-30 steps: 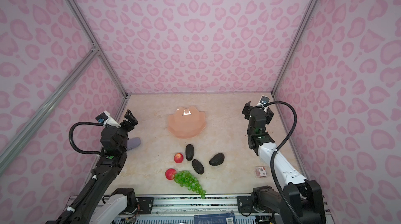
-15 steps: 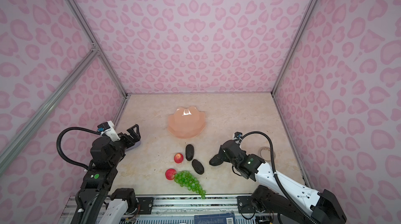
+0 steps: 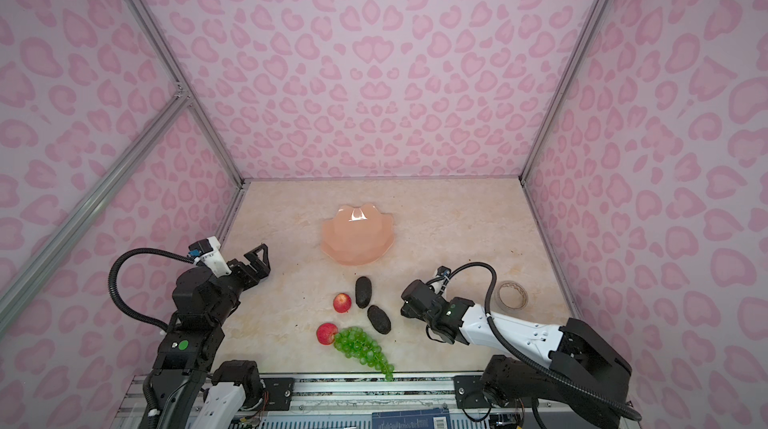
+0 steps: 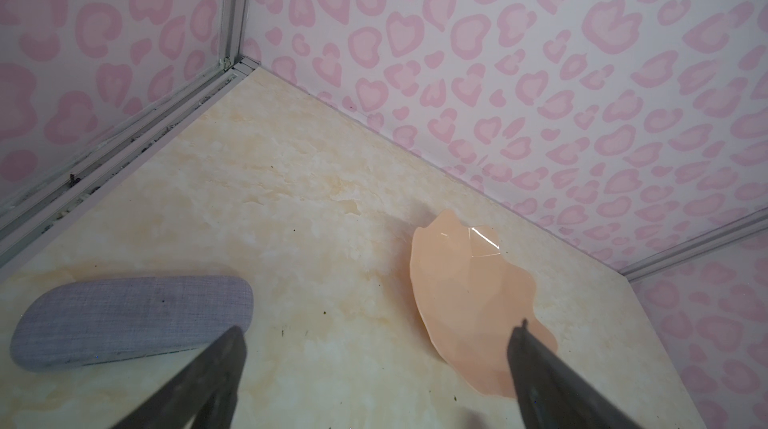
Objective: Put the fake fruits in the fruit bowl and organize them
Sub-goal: 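Reach the right gripper to the dark avocado nearest the robot and grasp it, then carry the avocado into the bowl while the left gripper reaches the red fruit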
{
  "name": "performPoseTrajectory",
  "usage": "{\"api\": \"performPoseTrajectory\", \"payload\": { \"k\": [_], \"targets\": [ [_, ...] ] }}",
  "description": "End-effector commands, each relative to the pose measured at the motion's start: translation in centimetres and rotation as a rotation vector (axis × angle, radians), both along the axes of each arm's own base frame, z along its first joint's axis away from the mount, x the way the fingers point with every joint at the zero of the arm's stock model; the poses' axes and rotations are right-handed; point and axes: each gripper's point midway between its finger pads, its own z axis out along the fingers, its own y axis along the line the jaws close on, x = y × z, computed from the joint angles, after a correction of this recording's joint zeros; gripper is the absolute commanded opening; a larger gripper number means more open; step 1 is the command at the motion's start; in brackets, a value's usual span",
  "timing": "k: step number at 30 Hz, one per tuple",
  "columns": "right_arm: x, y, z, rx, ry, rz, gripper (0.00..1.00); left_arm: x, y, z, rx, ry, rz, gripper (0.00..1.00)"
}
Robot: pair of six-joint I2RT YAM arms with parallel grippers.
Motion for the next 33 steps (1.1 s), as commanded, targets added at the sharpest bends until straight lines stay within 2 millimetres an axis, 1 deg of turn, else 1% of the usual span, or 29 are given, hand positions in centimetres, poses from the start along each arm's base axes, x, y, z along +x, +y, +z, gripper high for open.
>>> {"api": "performPoseTrajectory", "payload": {
  "k": [1, 5, 9, 11, 14, 15, 17, 20, 22, 23, 25, 27, 28, 29, 30, 33],
  "targets": [
    [0.9, 1.5, -0.4, 0.038, -0.011, -0.013, 0.78, 0.0, 0.0, -0.2, -0.008, -0.001, 0.004, 0.98],
    [1.1, 2.5, -1.0, -0.02, -0.002, 0.02, 0.58, -0.1, -0.2, -0.1, -0.009, 0.002, -0.009, 0.98],
    [1.5, 2.7, -0.5, -0.104, -0.026, 0.053, 0.43, -0.1, -1.3, 0.2, -0.028, -0.016, -0.069, 0.98],
    [2.3, 2.9, 1.0, -0.135, -0.066, 0.076, 0.39, -0.2, -2.2, 0.6, -0.038, -0.023, -0.126, 0.98],
    [4.0, 3.6, 4.5, -0.207, -0.156, 0.122, 0.37, -0.4, -3.9, 1.1, -0.053, -0.027, -0.22, 0.98],
    [4.8, 4.1, 5.9, -0.23, -0.192, 0.139, 0.37, -0.6, -4.4, 1.3, -0.06, -0.024, -0.249, 0.99],
    [6.4, 5.5, 8.5, -0.278, -0.258, 0.192, 0.36, -0.9, -5.2, 1.2, -0.071, -0.011, -0.299, 0.99],
    [9.2, 8.6, 11.7, -0.338, -0.328, 0.291, 0.35, -1.5, -6.6, 0.4, -0.1, 0.026, -0.381, 1.0],
    [11.3, 10.5, 13.0, -0.343, -0.339, 0.339, 0.34, -1.9, -7.4, -0.3, -0.127, 0.062, -0.42, 0.99],
    [12.4, 11.9, 13.5, -0.334, -0.344, 0.38, 0.34, -2.2, -7.8, -0.7, -0.143, 0.084, -0.444, 0.98],
    [14.3, 13.8, 13.6, -0.339, -0.34, 0.436, 0.34, -2.7, -8.4, -1.6, -0.165, 0.135, -0.472, 0.97],
    [16.7, 16.0, 13.5, -0.349, -0.331, 0.492, 0.33, -3.3, -9.0, -2.3, -0.167, 0.175, -0.498, 0.97],
    [17.6, 16.7, 13.1, -0.347, -0.316, 0.513, 0.34, -3.6, -9.1, -2.6, -0.163, 0.192, -0.5, 0.97],
    [18.3, 17.4, 12.5, -0.338, -0.296, 0.538, 0.34, -3.8, -9.2, -2.8, -0.157, 0.204, -0.503, 0.97],
    [19.3, 18.0, 11.5, -0.328, -0.261, 0.562, 0.34, -4.1, -9.4, -3.1, -0.149, 0.215, -0.507, 0.97],
    [21.3, 19.1, 8.6, -0.315, -0.175, 0.615, 0.33, -4.6, -9.9, -3.8, -0.156, 0.247, -0.521, 0.96]
  ]
}}
